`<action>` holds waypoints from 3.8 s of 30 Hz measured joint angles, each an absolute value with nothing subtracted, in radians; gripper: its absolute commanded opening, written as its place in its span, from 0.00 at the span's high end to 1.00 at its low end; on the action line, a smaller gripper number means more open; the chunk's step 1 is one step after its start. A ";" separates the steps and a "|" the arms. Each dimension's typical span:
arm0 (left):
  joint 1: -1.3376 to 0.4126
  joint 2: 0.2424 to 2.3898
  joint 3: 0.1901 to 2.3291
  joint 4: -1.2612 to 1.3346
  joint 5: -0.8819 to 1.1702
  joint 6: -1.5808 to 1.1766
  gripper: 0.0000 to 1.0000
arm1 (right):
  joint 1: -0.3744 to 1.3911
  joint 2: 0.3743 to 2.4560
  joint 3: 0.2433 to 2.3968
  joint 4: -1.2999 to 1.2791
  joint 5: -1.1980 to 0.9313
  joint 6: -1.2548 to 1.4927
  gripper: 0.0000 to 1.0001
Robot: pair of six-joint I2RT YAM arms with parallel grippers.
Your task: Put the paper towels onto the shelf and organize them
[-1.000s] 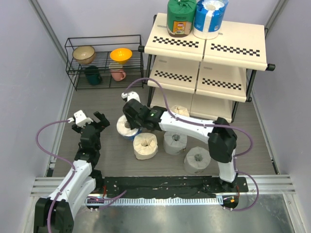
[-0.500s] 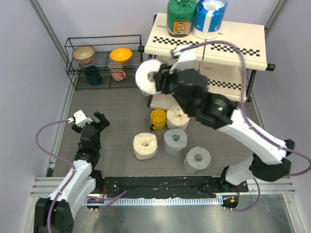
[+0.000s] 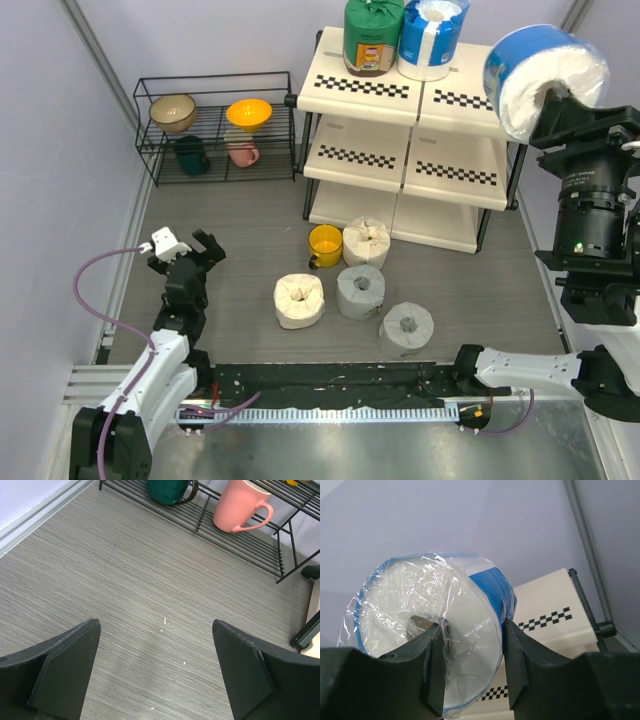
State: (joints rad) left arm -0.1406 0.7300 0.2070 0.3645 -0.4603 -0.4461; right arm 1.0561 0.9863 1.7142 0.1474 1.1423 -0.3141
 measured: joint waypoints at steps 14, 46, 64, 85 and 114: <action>-0.141 0.738 0.207 0.362 -0.460 -0.448 0.00 | 1.044 1.257 1.937 0.309 1.234 -0.677 0.79; -0.141 0.738 0.207 0.354 -0.464 -0.469 0.00 | 0.207 1.544 2.243 -0.567 0.597 0.133 0.78; -0.141 0.747 0.207 0.353 -0.472 -0.471 0.00 | -0.032 1.569 2.248 -0.662 0.179 0.418 0.78; -0.141 0.747 0.207 0.353 -0.479 -0.472 0.00 | -0.037 1.578 2.236 -0.667 0.125 0.430 0.62; -0.141 0.728 0.207 0.353 -0.480 -0.472 0.00 | -0.037 1.515 2.173 -0.561 0.098 0.472 0.29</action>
